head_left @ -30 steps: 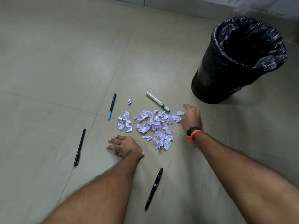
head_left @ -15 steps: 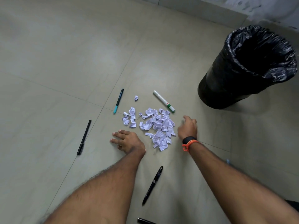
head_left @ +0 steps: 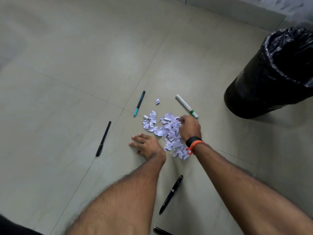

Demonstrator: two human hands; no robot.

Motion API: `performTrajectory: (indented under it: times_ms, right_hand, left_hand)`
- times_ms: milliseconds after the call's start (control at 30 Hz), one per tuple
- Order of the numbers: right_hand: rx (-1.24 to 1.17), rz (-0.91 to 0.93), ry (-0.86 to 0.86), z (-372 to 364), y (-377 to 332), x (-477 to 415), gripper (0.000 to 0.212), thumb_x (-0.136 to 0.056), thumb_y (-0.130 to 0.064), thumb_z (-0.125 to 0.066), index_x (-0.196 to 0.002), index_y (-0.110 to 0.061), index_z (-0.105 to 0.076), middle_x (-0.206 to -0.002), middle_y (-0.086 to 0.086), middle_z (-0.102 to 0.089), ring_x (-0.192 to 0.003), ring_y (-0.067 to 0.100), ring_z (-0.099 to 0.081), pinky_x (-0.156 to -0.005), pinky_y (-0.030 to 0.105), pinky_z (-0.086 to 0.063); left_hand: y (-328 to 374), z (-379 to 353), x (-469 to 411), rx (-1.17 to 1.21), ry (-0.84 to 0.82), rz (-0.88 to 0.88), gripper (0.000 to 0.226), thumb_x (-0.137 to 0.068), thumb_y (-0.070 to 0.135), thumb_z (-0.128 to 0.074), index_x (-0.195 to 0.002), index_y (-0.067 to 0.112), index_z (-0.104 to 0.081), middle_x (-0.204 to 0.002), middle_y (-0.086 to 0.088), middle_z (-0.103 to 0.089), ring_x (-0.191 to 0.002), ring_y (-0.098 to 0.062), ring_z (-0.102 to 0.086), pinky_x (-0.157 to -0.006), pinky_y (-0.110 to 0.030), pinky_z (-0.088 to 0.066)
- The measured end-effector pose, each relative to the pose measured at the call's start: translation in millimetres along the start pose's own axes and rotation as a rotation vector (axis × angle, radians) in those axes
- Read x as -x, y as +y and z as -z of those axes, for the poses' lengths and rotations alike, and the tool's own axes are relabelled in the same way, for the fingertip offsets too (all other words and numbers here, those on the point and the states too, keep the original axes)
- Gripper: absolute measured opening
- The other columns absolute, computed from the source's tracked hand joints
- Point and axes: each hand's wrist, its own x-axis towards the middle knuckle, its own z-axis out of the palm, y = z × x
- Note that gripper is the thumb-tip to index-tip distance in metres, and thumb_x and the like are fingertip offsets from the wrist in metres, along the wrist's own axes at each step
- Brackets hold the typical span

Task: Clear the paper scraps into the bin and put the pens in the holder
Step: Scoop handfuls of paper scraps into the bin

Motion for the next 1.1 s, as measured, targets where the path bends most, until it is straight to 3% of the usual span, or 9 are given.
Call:
performTrajectory:
  times_ms: [100, 267, 467, 567, 667, 733, 833, 967, 1100]
  right_hand:
    - [-0.036, 0.106, 0.034, 2, -21, -22, 0.045, -0.08, 0.007, -0.046, -0.115, -0.014, -0.065, -0.124, 0.012, -0.058, -0.118, 0.032, -0.05, -0.101, 0.034, -0.039]
    - [0.194, 0.447, -0.313, -23, -76, -58, 0.078, -0.076, 0.014, -0.045, -0.147, -0.014, -0.031, -0.155, 0.013, -0.023, -0.14, 0.035, -0.023, -0.112, 0.042, -0.033]
    - [0.374, 0.656, -0.42, -18, -59, -42, 0.044, -0.082, 0.006, -0.051, -0.123, -0.007, -0.058, -0.13, 0.013, -0.055, -0.121, 0.033, -0.052, -0.099, 0.039, -0.044]
    - [0.301, 0.607, -0.356, 15, -35, -36, 0.061, -0.085, 0.012, -0.048, -0.138, -0.018, -0.05, -0.145, 0.006, -0.048, -0.132, 0.025, -0.046, -0.107, 0.033, -0.036]
    - [0.273, 0.453, -0.313, 46, -11, -42, 0.075, -0.081, 0.012, -0.052, -0.147, -0.022, -0.038, -0.153, 0.008, -0.036, -0.132, 0.031, -0.045, -0.106, 0.035, -0.037]
    - [0.354, 0.376, -0.4, 48, 2, -42, 0.08, -0.08, 0.002, -0.059, -0.15, -0.024, -0.029, -0.151, 0.012, -0.032, -0.126, 0.037, -0.047, -0.103, 0.039, -0.041]
    - [0.423, 0.282, -0.583, 30, 11, -30, 0.107, -0.066, -0.015, -0.079, -0.152, -0.026, -0.017, -0.147, 0.013, -0.028, -0.128, 0.036, -0.044, -0.1, 0.042, -0.047]
    - [0.386, 0.247, -0.635, 19, 14, -14, 0.124, -0.054, -0.031, -0.091, -0.15, -0.028, -0.013, -0.144, 0.012, -0.024, -0.127, 0.038, -0.043, -0.1, 0.047, -0.047]
    - [0.332, 0.215, -0.606, 20, 20, 0, 0.135, -0.044, -0.041, -0.093, -0.148, -0.038, -0.007, -0.138, 0.011, -0.026, -0.124, 0.039, -0.043, -0.097, 0.051, -0.048]
  left_hand:
    - [-2, -1, 0, 0.013, 0.014, -0.008, 0.103, -0.074, 0.022, -0.081, -0.149, -0.005, -0.016, -0.155, -0.027, -0.022, -0.139, -0.053, -0.025, -0.095, -0.044, -0.049]
    - [-4, -1, -1, 0.027, 0.013, -0.022, 0.104, -0.07, 0.024, -0.083, -0.149, -0.001, -0.021, -0.155, -0.024, -0.026, -0.139, -0.05, -0.028, -0.094, -0.042, -0.05]
    - [-8, 12, 7, 0.044, -0.054, -0.046, 0.102, -0.076, 0.025, -0.078, -0.151, -0.001, -0.013, -0.157, -0.024, -0.018, -0.142, -0.049, -0.02, -0.103, -0.043, -0.043]
    - [-24, 34, 16, 0.004, -0.076, -0.19, 0.109, -0.073, 0.035, -0.08, -0.149, -0.004, -0.012, -0.155, -0.026, -0.021, -0.144, -0.042, -0.019, -0.114, -0.047, -0.026]
    - [-47, 55, 10, 0.186, -0.011, -0.318, 0.111, -0.065, 0.024, -0.088, -0.147, 0.004, -0.016, -0.148, -0.013, -0.036, -0.132, -0.032, -0.043, -0.105, -0.039, -0.04]
    - [-46, 74, -3, 0.185, 0.021, -0.43, 0.124, -0.06, 0.02, -0.091, -0.152, 0.013, -0.008, -0.154, -0.008, -0.023, -0.128, -0.033, -0.044, -0.097, -0.039, -0.045]
    - [-21, 96, -22, -0.02, -0.04, -0.62, 0.144, -0.052, 0.031, -0.094, -0.153, 0.022, 0.008, -0.16, -0.01, 0.003, -0.141, -0.034, -0.028, -0.107, -0.042, -0.04]
    - [7, 97, -16, -0.078, -0.297, -0.76, 0.144, -0.053, 0.029, -0.094, -0.153, 0.029, 0.009, -0.156, -0.015, -0.013, -0.142, -0.039, -0.027, -0.11, -0.048, -0.037]
    - [18, 82, -3, -0.089, -0.344, -0.902, 0.132, -0.057, 0.023, -0.092, -0.153, 0.031, -0.002, -0.15, -0.017, -0.024, -0.133, -0.038, -0.041, -0.105, -0.045, -0.043]
